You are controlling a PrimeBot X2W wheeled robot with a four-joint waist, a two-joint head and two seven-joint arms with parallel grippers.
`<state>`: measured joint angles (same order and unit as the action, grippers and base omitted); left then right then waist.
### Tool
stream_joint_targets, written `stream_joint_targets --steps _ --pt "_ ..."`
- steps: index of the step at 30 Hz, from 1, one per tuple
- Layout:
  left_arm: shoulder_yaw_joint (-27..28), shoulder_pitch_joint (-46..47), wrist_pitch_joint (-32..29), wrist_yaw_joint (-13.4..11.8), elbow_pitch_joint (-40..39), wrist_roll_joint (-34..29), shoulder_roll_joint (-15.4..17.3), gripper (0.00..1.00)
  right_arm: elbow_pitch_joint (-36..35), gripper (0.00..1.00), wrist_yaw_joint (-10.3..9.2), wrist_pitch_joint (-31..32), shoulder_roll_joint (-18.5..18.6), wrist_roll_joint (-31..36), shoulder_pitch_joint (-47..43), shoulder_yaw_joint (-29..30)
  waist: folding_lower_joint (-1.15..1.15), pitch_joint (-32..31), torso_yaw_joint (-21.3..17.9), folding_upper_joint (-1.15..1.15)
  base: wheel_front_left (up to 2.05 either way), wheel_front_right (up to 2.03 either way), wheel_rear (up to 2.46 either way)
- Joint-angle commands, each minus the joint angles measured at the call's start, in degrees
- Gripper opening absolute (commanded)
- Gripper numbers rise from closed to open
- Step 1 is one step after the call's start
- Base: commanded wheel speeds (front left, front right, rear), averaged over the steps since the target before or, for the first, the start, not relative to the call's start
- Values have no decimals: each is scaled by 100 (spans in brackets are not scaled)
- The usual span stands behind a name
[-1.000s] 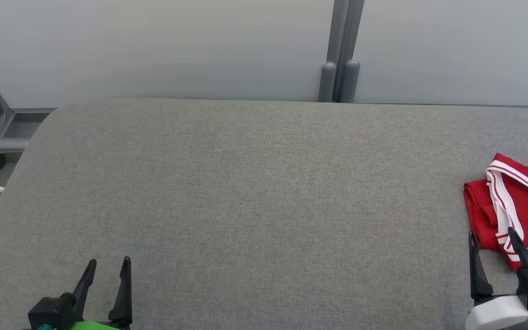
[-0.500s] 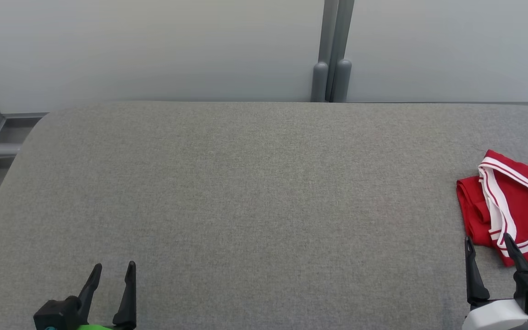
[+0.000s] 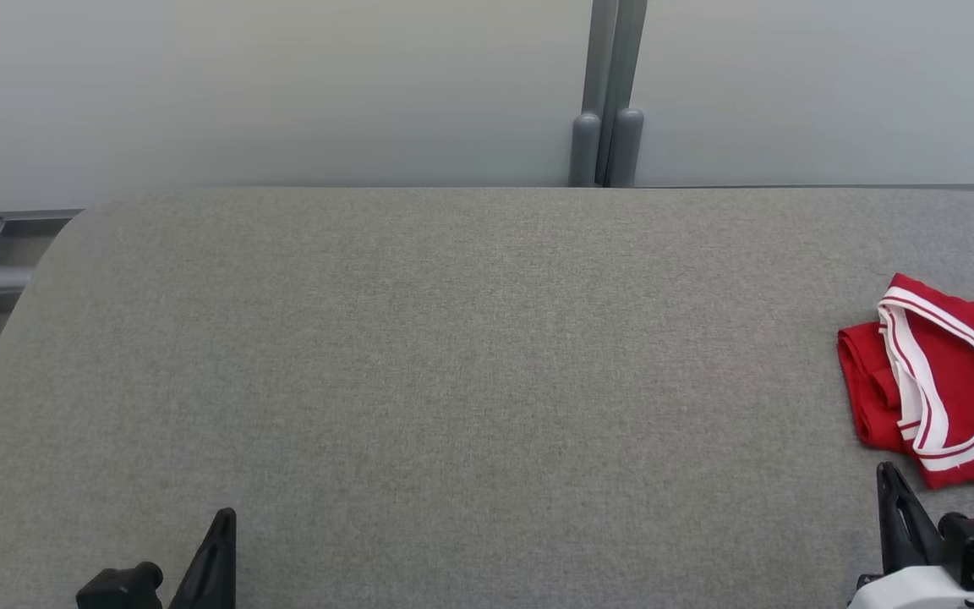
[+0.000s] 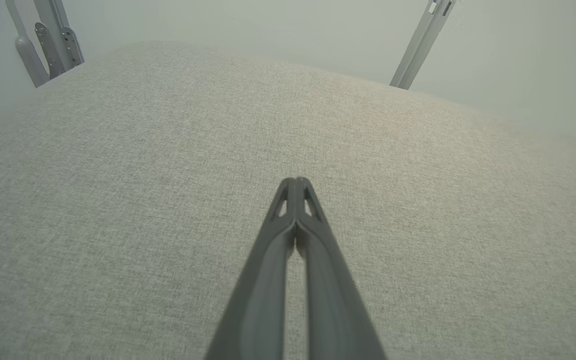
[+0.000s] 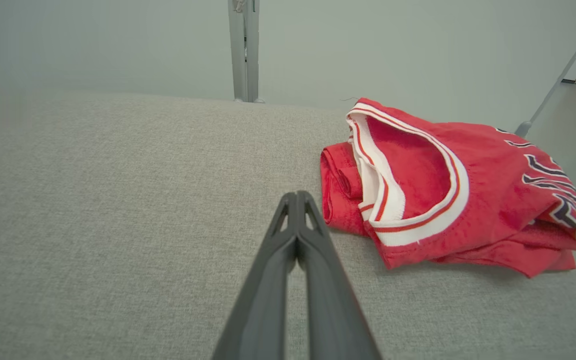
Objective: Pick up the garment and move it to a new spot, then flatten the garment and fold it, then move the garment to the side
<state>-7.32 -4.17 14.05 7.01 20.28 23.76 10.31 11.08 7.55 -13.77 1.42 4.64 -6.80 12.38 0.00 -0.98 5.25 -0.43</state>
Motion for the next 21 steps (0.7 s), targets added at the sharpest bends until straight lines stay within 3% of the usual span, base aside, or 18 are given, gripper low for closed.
stream_joint_targets --steps 1,21 --pt "91 95 -73 3 -94 275 15 0 -18 0 0 103 44 -364 158 52 0 2 -8 1 0 0 0" --pt "429 376 -588 16 -225 1986 -179 0 8 0 -2 553 77 -2820 427 -172 0 21 -93 8 0 0 0"
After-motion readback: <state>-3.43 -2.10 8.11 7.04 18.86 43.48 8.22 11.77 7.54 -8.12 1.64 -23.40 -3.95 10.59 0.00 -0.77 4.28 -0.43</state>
